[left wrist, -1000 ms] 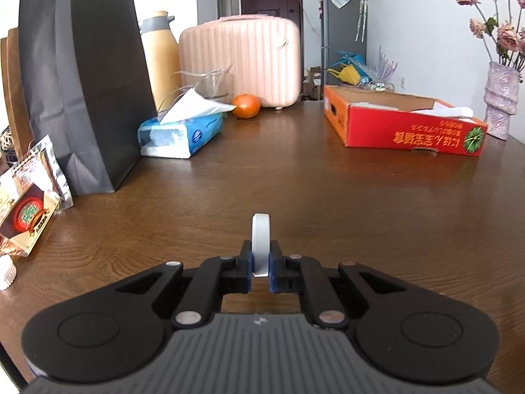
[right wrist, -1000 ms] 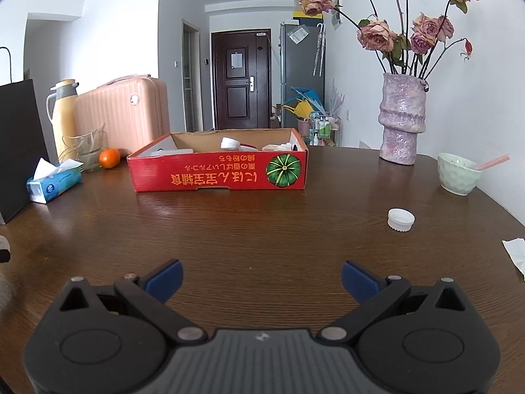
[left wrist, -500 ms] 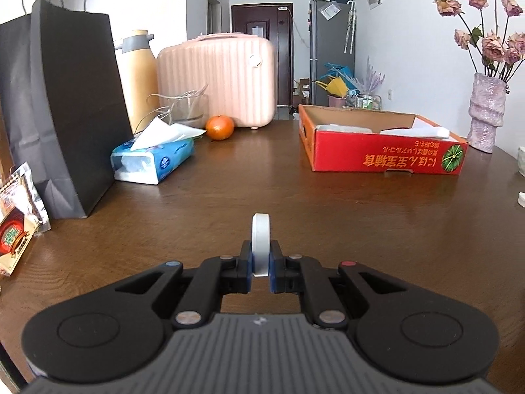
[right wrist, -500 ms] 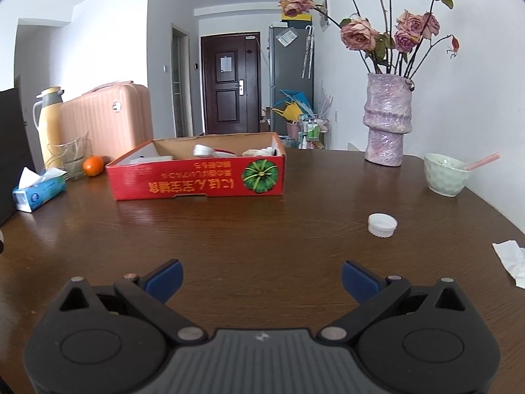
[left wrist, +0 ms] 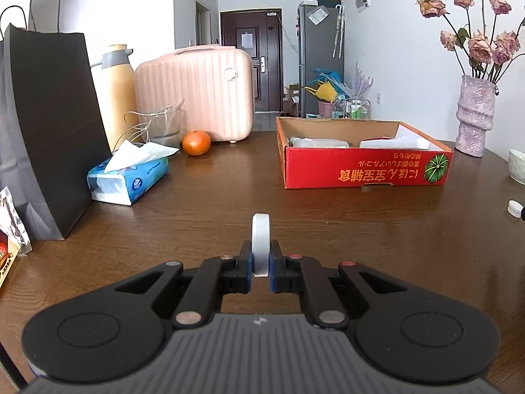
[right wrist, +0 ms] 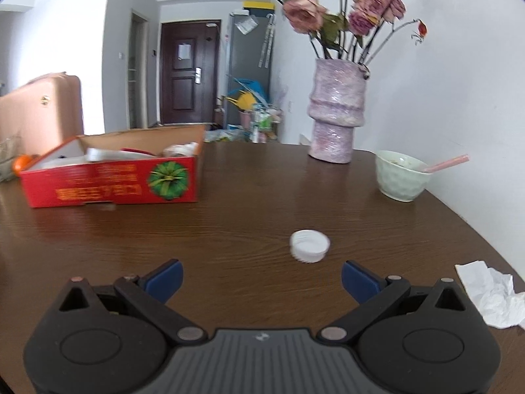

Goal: Organize rigid objects
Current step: 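Grasp the white bottle cap with the right gripper while the left gripper holds its cap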

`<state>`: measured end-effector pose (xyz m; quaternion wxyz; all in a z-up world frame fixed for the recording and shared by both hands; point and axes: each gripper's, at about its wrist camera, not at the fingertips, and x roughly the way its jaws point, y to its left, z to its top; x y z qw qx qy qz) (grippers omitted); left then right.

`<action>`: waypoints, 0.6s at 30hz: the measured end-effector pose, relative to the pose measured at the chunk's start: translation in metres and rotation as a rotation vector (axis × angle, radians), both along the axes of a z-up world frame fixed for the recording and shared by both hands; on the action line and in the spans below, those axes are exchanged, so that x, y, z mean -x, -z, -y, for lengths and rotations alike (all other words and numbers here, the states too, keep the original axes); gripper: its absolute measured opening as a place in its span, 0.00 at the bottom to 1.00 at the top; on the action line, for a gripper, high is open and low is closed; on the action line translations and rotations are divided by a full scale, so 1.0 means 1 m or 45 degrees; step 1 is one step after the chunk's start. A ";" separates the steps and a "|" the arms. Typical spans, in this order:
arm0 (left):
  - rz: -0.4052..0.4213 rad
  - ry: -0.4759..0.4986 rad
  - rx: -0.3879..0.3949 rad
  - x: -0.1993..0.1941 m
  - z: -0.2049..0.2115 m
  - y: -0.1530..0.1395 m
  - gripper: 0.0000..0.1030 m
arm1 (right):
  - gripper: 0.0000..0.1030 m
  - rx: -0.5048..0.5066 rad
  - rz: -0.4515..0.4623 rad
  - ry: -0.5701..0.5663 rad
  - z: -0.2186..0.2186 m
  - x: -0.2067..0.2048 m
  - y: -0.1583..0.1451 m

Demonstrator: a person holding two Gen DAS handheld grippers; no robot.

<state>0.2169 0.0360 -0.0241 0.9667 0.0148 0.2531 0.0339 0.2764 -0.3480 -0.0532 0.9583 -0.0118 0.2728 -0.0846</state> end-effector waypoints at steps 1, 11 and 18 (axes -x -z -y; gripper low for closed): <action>0.001 0.001 -0.001 -0.001 0.001 0.000 0.09 | 1.00 0.001 -0.011 0.011 0.004 -0.006 0.002; -0.004 -0.002 -0.004 -0.013 0.011 -0.003 0.09 | 1.00 -0.023 -0.089 0.115 0.037 -0.056 0.018; -0.004 0.024 -0.014 -0.025 0.025 -0.007 0.09 | 0.99 -0.053 -0.124 0.143 0.050 -0.077 0.025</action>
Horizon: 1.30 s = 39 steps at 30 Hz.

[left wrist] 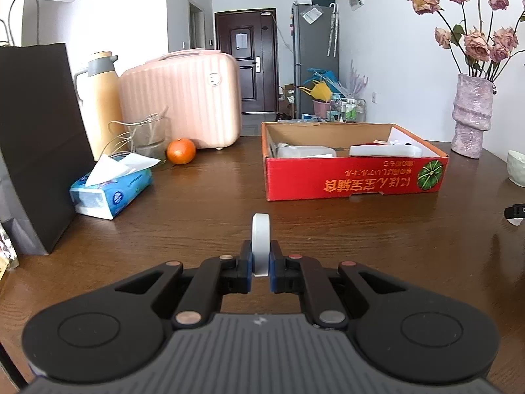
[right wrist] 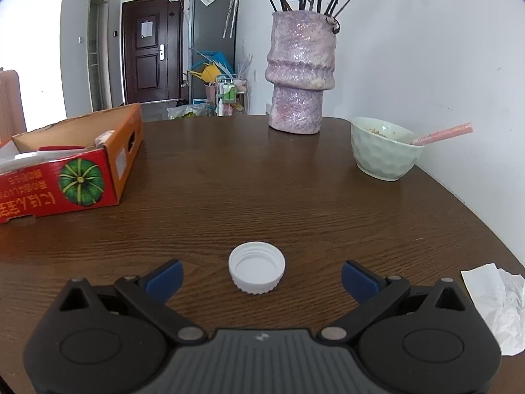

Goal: Organize rigid objects
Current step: 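Grasp the white bottle cap with the right gripper while the left gripper holds its cap, then carry both white caps over the box with both grippers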

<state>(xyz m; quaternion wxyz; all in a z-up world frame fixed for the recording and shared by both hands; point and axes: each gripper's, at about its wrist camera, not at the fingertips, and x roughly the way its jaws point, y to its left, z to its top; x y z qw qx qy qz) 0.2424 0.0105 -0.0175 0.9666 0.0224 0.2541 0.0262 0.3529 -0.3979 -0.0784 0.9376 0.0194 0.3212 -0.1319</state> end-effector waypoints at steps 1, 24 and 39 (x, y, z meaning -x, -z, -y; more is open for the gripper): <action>0.000 0.007 -0.001 -0.001 0.003 0.000 0.09 | 0.98 -0.003 -0.002 -0.002 0.001 -0.002 0.001; -0.014 0.063 -0.011 -0.031 0.035 -0.004 0.09 | 0.38 0.006 0.034 -0.262 -0.047 0.011 -0.007; 0.006 0.087 -0.013 -0.045 0.039 -0.013 0.09 | 0.38 -0.041 0.136 -0.521 -0.126 0.028 -0.034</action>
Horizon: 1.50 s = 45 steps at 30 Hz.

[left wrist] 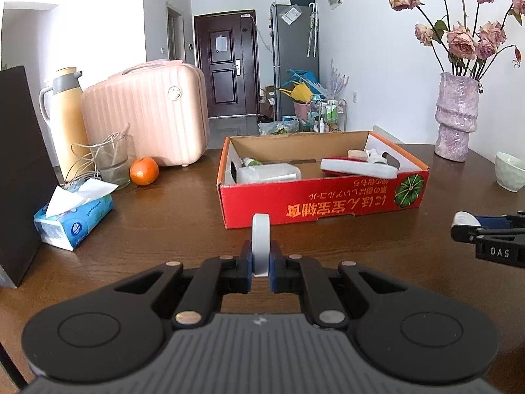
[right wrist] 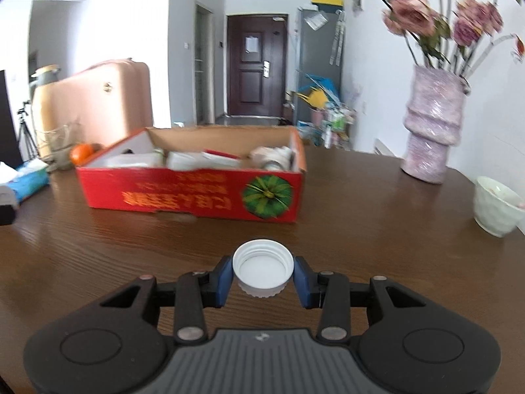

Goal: Organize rigid objects
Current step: 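Carry both white caps over the box with both grippers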

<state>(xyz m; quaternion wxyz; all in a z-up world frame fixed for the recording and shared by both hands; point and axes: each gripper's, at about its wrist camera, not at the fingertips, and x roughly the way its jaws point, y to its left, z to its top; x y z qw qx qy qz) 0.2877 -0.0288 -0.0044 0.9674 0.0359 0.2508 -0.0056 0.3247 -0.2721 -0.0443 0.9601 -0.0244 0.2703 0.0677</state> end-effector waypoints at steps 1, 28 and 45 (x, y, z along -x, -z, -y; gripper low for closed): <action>0.004 0.003 -0.002 -0.001 0.001 -0.001 0.09 | 0.38 -0.002 0.011 -0.007 -0.003 0.000 -0.003; 0.090 0.055 0.039 -0.088 0.028 -0.035 0.10 | 0.38 -0.134 0.225 -0.034 -0.040 -0.066 -0.064; 0.089 -0.015 0.060 -0.172 0.041 -0.027 0.10 | 0.37 -0.182 0.218 0.022 -0.033 -0.143 -0.058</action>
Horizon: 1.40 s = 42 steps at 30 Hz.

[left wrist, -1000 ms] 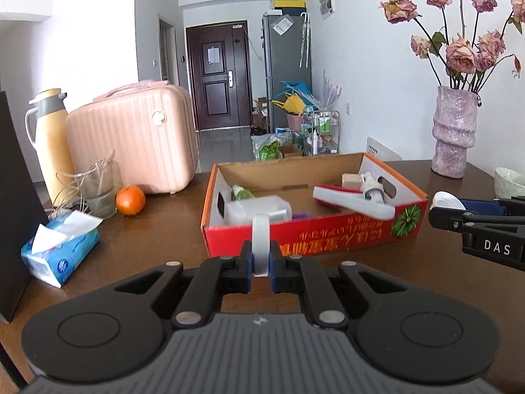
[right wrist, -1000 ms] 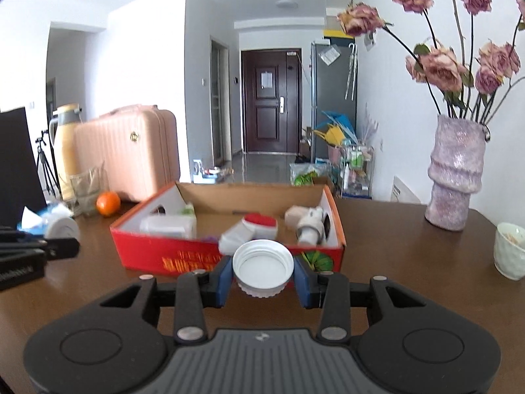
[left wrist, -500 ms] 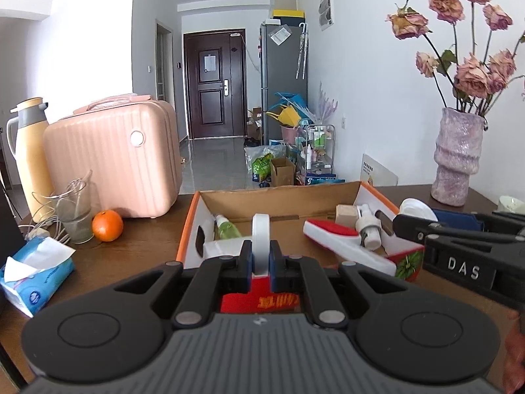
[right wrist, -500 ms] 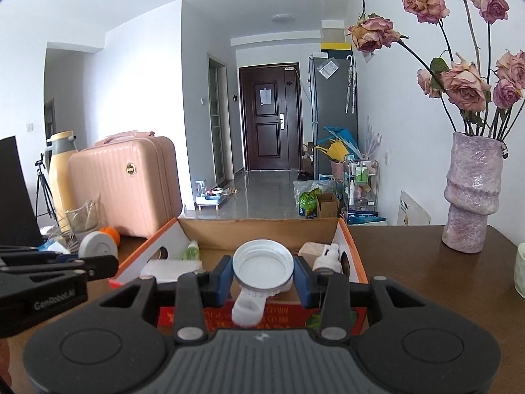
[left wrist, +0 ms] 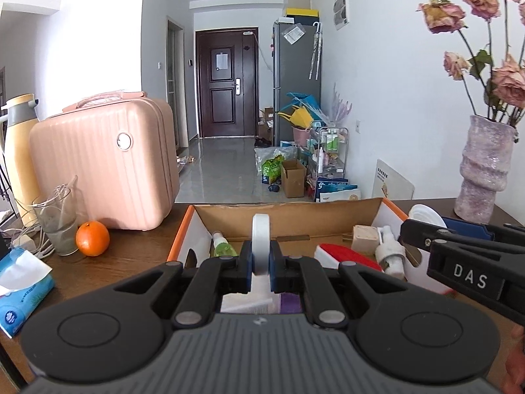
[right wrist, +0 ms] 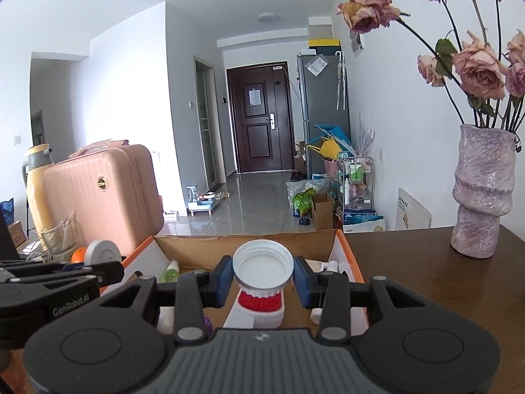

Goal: Organize rigid objects
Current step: 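Carry both white caps over the box with both grippers, then lower both caps into the box and open both grippers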

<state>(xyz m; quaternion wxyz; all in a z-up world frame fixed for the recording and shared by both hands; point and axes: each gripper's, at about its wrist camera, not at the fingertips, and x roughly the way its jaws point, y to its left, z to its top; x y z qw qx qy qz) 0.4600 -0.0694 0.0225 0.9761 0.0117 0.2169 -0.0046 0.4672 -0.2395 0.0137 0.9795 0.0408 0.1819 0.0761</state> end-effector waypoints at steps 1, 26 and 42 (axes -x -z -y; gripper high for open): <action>-0.003 -0.006 0.001 -0.006 0.000 0.001 0.10 | 0.37 0.001 -0.002 0.002 0.000 -0.004 0.000; -0.126 -0.064 -0.048 -0.087 -0.003 0.030 0.11 | 0.38 0.064 -0.116 0.001 -0.008 -0.070 0.025; -0.075 -0.184 -0.042 -0.084 -0.015 0.029 1.00 | 1.00 0.123 -0.166 0.078 -0.012 -0.075 0.033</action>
